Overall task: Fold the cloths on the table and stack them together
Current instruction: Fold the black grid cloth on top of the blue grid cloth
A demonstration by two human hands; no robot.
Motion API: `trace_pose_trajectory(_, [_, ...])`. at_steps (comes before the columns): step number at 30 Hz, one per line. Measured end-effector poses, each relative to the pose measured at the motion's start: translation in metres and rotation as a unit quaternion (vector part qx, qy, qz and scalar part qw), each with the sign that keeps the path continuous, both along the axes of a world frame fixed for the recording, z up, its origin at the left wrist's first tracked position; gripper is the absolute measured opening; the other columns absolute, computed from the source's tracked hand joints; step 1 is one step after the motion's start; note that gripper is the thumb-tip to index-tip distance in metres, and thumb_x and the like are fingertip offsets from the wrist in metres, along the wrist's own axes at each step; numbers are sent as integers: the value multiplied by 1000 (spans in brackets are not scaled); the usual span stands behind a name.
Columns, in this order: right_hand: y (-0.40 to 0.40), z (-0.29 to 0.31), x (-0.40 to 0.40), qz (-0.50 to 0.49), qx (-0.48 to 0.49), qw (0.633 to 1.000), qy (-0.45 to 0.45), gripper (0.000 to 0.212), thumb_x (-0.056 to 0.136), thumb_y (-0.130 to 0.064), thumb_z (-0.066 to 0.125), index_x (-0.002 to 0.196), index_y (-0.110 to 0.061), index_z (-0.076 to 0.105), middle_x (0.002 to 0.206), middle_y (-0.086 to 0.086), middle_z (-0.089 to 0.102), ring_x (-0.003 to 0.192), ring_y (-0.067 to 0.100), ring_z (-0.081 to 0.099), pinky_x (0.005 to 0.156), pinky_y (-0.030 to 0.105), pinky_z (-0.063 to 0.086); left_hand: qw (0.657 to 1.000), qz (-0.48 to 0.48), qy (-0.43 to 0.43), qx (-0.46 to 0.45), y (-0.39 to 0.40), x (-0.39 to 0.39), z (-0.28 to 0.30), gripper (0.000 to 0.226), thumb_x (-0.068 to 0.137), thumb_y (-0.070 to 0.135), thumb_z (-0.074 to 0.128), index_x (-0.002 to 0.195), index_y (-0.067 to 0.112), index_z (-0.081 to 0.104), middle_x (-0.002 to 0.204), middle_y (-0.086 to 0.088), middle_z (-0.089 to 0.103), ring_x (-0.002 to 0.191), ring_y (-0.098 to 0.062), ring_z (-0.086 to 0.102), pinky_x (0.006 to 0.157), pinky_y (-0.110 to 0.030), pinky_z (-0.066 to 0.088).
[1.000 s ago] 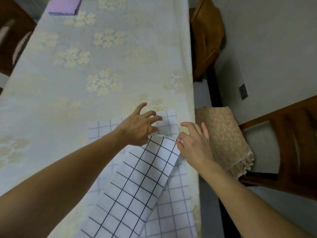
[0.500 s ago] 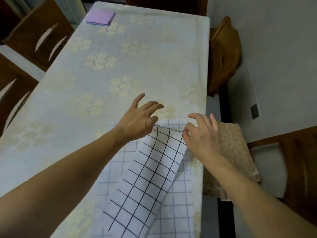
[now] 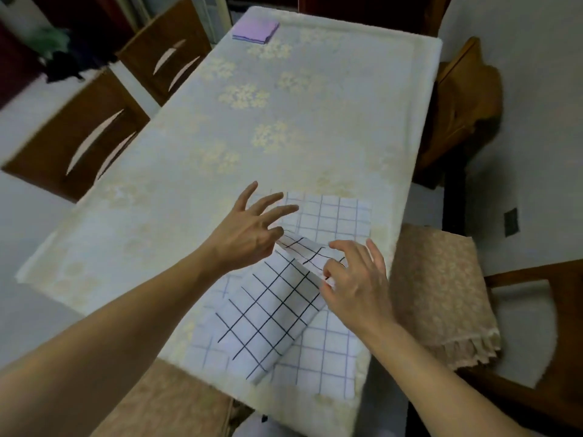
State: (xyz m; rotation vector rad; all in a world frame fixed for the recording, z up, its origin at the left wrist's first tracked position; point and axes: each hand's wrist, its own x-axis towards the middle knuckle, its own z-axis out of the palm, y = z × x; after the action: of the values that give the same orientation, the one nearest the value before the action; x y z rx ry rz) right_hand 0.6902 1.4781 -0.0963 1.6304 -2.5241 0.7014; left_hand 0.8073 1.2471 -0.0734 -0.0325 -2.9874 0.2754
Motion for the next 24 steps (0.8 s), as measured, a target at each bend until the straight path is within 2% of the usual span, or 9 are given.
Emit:
trace_pose_trajectory(9, [22, -27, 81, 59, 22, 998, -6, 4, 72, -14, 69, 74, -16, 66, 120, 6, 63, 115, 24, 59, 112, 57, 33, 999, 44, 4, 14, 38, 101, -37, 9, 72, 18, 77, 76, 18, 70, 143, -8, 55, 133, -33, 51, 110, -69, 25])
trace_pose_trajectory(12, [23, -40, 104, 58, 49, 997, -1, 3, 76, -18, 65, 74, -15, 64, 121, 7, 62, 116, 26, 58, 112, 57, 32, 999, 34, 19, 23, 38, 125, -57, 9, 74, 16, 76, 74, 16, 67, 142, -10, 56, 130, -32, 54, 110, -69, 26])
trace_pose_trajectory(16, [21, -55, 136, 41, 89, 995, 2, 10, 71, -17, 74, 73, -14, 65, 119, 6, 62, 116, 27, 57, 113, 58, 32, 999, 24, 32, 33, 33, 148, -80, 10, 76, 15, 74, 74, 15, 64, 142, -11, 56, 129, -32, 54, 109, -68, 27])
trace_pose_trajectory(19, [18, -66, 158, 27, 110, 993, 18, 9, 72, -16, 74, 73, -13, 66, 119, 7, 62, 117, 27, 57, 114, 59, 30, 998, 14, 31, 50, 30, 162, -94, 13, 77, 16, 74, 74, 14, 62, 140, -12, 56, 127, -31, 56, 108, -69, 28])
trace_pose_trajectory(24, [18, -84, 183, 7, 136, 990, 32, 7, 70, -15, 74, 73, -11, 69, 118, 8, 63, 117, 27, 57, 117, 59, 27, 998, -5, 19, 57, 21, 180, -112, 9, 83, 20, 62, 77, 14, 60, 141, -15, 55, 127, -33, 56, 110, -69, 25])
